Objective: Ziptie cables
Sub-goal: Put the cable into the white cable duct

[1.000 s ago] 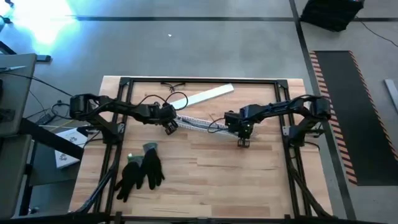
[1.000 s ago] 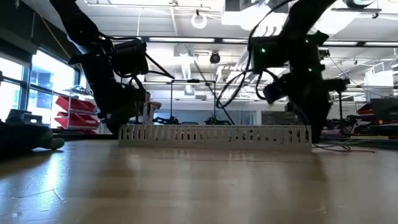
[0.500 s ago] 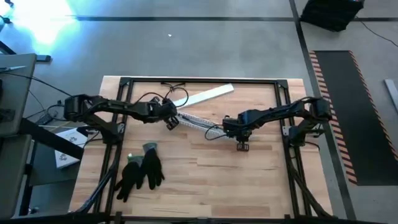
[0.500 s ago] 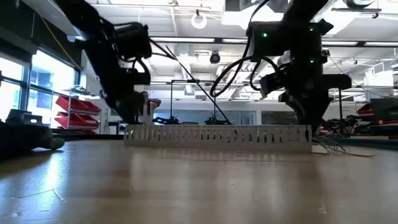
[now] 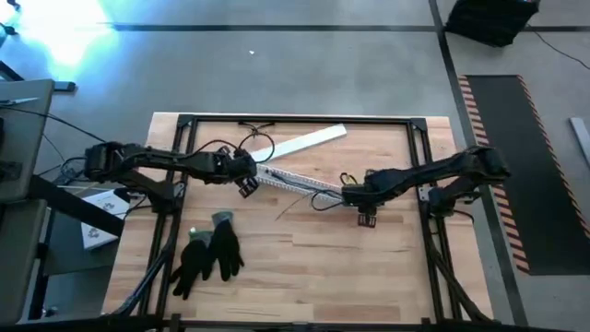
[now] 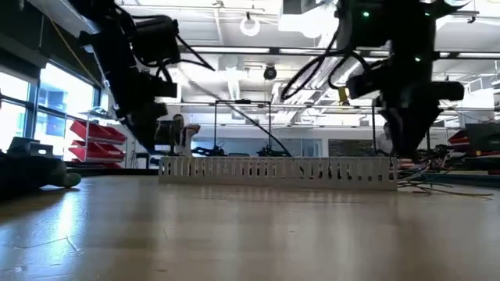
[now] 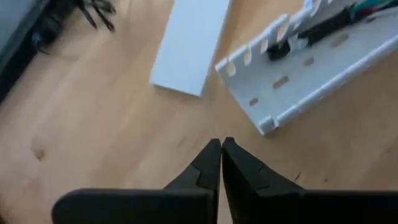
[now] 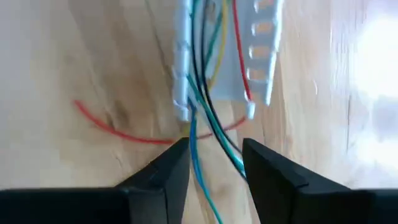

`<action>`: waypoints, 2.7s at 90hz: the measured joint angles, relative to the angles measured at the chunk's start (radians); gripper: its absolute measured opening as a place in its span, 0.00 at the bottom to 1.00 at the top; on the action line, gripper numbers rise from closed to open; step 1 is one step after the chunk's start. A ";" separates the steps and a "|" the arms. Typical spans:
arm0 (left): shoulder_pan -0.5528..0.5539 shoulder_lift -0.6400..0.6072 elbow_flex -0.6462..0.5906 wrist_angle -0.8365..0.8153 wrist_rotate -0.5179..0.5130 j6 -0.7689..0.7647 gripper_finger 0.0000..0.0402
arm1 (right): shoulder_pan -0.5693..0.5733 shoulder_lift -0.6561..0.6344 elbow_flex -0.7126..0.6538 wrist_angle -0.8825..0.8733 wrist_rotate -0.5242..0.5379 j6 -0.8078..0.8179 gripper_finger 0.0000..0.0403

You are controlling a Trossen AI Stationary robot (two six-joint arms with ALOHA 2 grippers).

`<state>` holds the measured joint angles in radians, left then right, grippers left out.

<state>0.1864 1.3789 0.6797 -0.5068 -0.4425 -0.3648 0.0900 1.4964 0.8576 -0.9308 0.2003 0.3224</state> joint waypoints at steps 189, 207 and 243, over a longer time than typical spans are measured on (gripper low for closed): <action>-0.185 0.012 -0.107 0.395 0.160 0.061 0.00 | -0.017 0.000 0.148 0.287 -0.010 -0.142 0.25; -0.210 0.021 -0.106 0.452 0.283 0.099 0.00 | 0.014 0.000 0.129 0.308 0.001 -0.140 0.25; -0.274 -0.059 0.028 0.170 0.146 0.153 0.00 | -0.055 -0.044 0.123 0.051 -0.028 -0.224 0.25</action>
<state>-0.0874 1.3200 0.7081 -0.3371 -0.2965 -0.2116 0.0354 1.4521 0.9803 -0.8798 0.1724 0.0982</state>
